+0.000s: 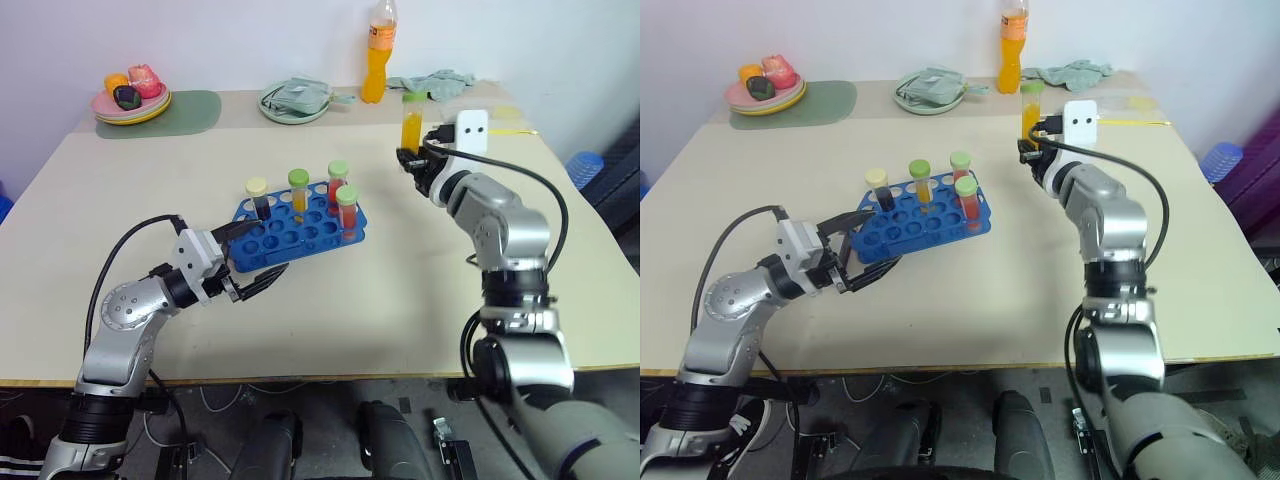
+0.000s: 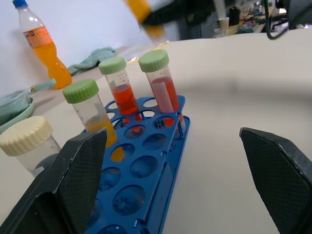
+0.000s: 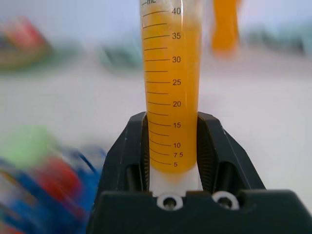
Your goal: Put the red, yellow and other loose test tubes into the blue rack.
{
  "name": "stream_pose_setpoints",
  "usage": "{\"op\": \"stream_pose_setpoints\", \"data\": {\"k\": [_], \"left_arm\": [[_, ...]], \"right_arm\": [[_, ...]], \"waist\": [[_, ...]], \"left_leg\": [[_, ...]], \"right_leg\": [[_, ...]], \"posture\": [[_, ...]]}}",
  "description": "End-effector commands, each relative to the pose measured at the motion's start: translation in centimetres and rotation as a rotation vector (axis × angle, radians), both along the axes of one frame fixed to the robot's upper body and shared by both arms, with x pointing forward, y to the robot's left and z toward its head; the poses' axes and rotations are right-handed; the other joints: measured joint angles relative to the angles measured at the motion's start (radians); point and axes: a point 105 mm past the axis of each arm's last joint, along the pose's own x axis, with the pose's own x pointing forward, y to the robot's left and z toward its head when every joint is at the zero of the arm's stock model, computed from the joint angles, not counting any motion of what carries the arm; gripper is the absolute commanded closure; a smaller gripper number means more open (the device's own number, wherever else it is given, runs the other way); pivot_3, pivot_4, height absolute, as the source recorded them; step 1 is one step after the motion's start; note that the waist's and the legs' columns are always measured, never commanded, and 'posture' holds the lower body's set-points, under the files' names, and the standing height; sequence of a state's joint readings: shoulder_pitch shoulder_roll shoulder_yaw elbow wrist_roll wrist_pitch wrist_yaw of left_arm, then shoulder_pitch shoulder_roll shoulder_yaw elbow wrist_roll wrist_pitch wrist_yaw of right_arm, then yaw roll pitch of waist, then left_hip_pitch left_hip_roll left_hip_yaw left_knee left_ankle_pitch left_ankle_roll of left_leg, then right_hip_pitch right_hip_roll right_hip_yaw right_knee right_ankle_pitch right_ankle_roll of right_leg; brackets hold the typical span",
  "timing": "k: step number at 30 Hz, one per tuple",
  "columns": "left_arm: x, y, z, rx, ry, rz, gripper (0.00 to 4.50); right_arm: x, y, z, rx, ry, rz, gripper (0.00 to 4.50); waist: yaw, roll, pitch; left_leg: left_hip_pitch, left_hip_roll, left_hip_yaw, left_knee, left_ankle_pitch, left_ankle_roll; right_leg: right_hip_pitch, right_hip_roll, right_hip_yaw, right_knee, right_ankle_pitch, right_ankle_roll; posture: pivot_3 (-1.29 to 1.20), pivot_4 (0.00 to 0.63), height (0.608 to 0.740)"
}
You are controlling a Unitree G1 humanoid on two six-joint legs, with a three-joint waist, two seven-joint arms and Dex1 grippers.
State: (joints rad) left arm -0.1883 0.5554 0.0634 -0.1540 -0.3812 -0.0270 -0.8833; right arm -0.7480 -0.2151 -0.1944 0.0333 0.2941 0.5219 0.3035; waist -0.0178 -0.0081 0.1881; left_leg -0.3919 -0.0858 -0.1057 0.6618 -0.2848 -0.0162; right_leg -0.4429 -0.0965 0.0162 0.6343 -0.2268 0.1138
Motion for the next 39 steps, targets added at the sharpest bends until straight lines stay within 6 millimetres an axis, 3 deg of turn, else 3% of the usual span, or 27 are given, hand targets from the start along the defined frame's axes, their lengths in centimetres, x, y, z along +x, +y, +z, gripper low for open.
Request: {"op": "stream_pose_setpoints", "data": {"k": [1, 4, 7, 12, 25, 30, 34, 39], "left_arm": [[0.1, 0.8, 0.8, -0.003, -0.033, 0.01, 0.0], [0.3, 0.7, 0.9, 0.002, -0.03, 0.0, 0.0], [0.5, 0.6, 1.3, -0.007, -0.031, -0.013, 0.0], [0.6, 1.1, 1.3, 0.002, -0.023, -0.014, 0.0], [-0.9, 3.3, -0.4, 0.08, 0.018, 0.029, 0.0], [-1.1, 3.5, -0.5, 0.08, 0.018, 0.035, 0.0], [-1.2, 3.4, -0.4, 0.076, 0.015, 0.036, 0.0], [-1.2, 3.1, -0.3, 0.077, 0.011, 0.031, 0.0]], "right_arm": [[-4.5, 1.8, 4.4, 0.046, -0.335, 0.074, 3.68], [-7.1, 5.1, 2.9, 0.018, -0.414, 0.185, 3.68], [-7.9, 7.0, 0.2, 0.006, -0.393, 0.24, 3.68], [-7.7, 8.8, -3.9, -0.078, -0.366, 0.281, 3.68], [-6.7, 14.0, -8.9, -0.148, -0.289, 0.402, 3.68], [-5.4, 14.6, -9.8, -0.2, -0.26, 0.368, 3.68], [-4.3, 14.2, -9.5, -0.158, -0.24, 0.323, 3.68], [-4.0, 13.9, -10.4, -0.159, -0.209, 0.312, 3.68]], "waist": [[-0.002, 0.0, 0.0], [-0.003, 0.0, 0.0], [-0.003, 0.0, 0.0], [-0.002, 0.0, 0.0], [-0.024, 0.0, 0.0], [-0.025, 0.0, 0.0], [-0.026, 0.0, 0.0], [-0.026, 0.0, 0.0]], "left_leg": [[0.0, 0.0, 0.0, 0.0, 0.0, 0.0], [0.001, 0.0, 0.0, 0.0, 0.0, 0.0], [0.002, 0.001, 0.0, 0.0, 0.0, 0.0], [0.002, 0.001, 0.0, 0.001, 0.0, -0.001], [0.002, 0.003, 0.0, 0.0, 0.003, -0.006], [0.002, 0.005, -0.001, 0.0, 0.004, -0.007], [0.002, 0.005, -0.001, 0.0, 0.004, -0.007], [0.002, 0.006, -0.001, 0.0, 0.004, -0.007]], "right_leg": [[0.0, 0.0, 0.0, 0.0, 0.0, 0.0], [0.001, 0.001, 0.0, 0.0, 0.0, 0.0], [0.001, 0.001, 0.0, 0.001, 0.0, 0.0], [0.001, 0.001, 0.0, 0.001, 0.0, 0.0], [0.001, 0.004, 0.001, 0.001, 0.001, -0.001], [0.001, 0.006, 0.001, 0.001, 0.001, -0.003], [0.001, 0.006, 0.001, 0.001, 0.002, -0.003], [0.001, 0.007, 0.001, 0.001, 0.002, -0.003]], "posture": [[0.0, 0.15, 0.74], [0.0, 0.15, 0.74], [0.0, 0.15, 0.74], [0.0, 0.15, 0.74], [0.0, 0.15, 0.74], [0.0, 0.15, 0.74], [0.0, 0.15, 0.74], [0.0, 0.15, 0.74]]}}
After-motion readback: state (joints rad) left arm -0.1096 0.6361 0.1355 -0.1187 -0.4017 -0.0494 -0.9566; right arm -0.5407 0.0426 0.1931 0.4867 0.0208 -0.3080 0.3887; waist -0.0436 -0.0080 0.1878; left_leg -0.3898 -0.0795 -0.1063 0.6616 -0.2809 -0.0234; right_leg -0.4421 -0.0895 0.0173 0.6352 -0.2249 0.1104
